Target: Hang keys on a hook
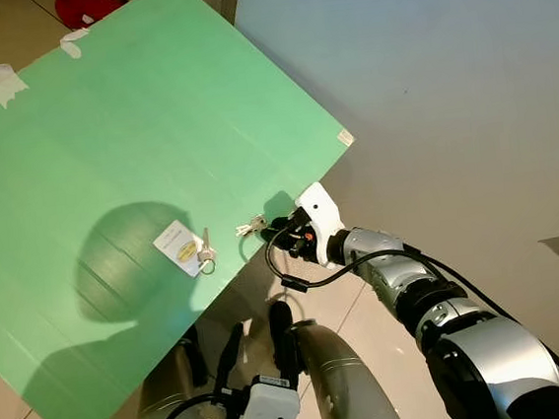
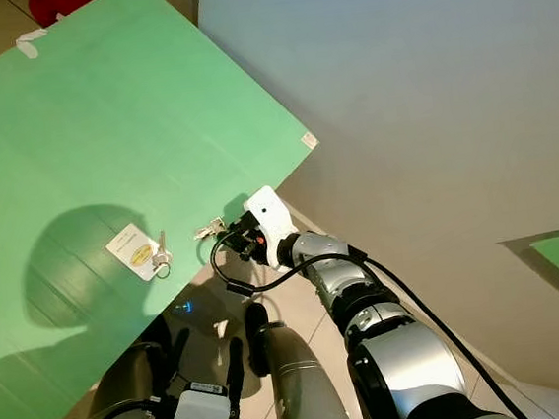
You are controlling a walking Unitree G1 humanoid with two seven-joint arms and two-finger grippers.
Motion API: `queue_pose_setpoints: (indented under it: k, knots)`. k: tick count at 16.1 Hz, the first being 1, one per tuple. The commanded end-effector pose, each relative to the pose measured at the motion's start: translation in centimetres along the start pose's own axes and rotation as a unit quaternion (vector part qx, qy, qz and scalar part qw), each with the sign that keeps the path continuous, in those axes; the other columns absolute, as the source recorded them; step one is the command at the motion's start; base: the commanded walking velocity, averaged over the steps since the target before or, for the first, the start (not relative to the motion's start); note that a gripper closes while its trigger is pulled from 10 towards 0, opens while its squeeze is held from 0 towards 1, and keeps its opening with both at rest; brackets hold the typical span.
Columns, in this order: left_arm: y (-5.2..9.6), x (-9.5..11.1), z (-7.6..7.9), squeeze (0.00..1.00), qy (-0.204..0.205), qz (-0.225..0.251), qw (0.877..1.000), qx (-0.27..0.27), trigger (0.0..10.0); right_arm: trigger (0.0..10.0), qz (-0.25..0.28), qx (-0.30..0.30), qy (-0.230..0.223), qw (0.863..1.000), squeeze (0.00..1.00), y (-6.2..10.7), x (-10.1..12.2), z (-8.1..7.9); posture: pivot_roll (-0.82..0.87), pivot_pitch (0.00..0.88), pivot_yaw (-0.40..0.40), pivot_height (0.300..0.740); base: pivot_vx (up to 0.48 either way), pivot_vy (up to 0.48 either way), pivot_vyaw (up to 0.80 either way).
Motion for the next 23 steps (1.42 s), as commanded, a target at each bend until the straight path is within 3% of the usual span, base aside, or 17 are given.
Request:
queue_pose_setpoints:
  k: [1,7,15,16,17,23]
  knots:
    - [1.1,-0.7,1.3,0.0,0.006,-0.029,0.999,-0.017,10.0,0.0,-0.015,-0.001,-0.015,1.0,0.0,0.8,-1.6,-0.1,-0.13,0.518,-0.311,0.74,0.0,0.0,0.0]
    - [1.0,-0.6,1.2,0.0,0.006,-0.027,0.999,-0.016,10.0,0.0,-0.007,-0.002,-0.03,1.0,0.0,0.9,-1.4,0.1,-0.13,0.519,-0.315,0.74,0.0,0.0,0.0]
    - [0.8,-0.6,1.4,0.0,0.007,-0.025,1.0,-0.015,10.0,0.0,0.06,-0.011,-0.02,0.998,0.0,0.4,2.5,1.7,-0.13,0.508,-0.315,0.74,0.0,0.0,0.0]
    - [0.8,-0.6,1.4,0.0,0.007,-0.025,1.0,-0.016,10.0,2.7,0.049,-0.017,-0.011,0.999,1.0,0.4,2.3,1.7,-0.13,0.508,-0.315,0.74,0.0,0.0,0.0]
    - [0.7,-0.7,1.4,0.0,0.007,-0.024,1.0,-0.016,10.0,10.0,0.04,-0.01,-0.009,0.999,1.0,0.4,1.8,1.5,-0.14,0.499,-0.312,0.74,0.0,0.0,0.0]
    - [1.2,-1.0,1.6,0.0,0.012,-0.036,0.999,-0.016,10.0,10.0,-0.003,-0.001,0.0,1.0,1.0,1.2,-0.4,1.2,-0.13,0.5,-0.311,0.74,0.0,0.0,0.0]
Point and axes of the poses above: a point about 5 cm out from each wrist's last joint towards the gripper, its own y axis pointing back from the gripper into the wrist, its own x axis along the axis of the wrist's last joint, z = x × y, the point moved 1 cm from there along -y, pointing out of the wrist towards the gripper, and after that the axes turned 10 degrees about y, right-handed, at the moved point
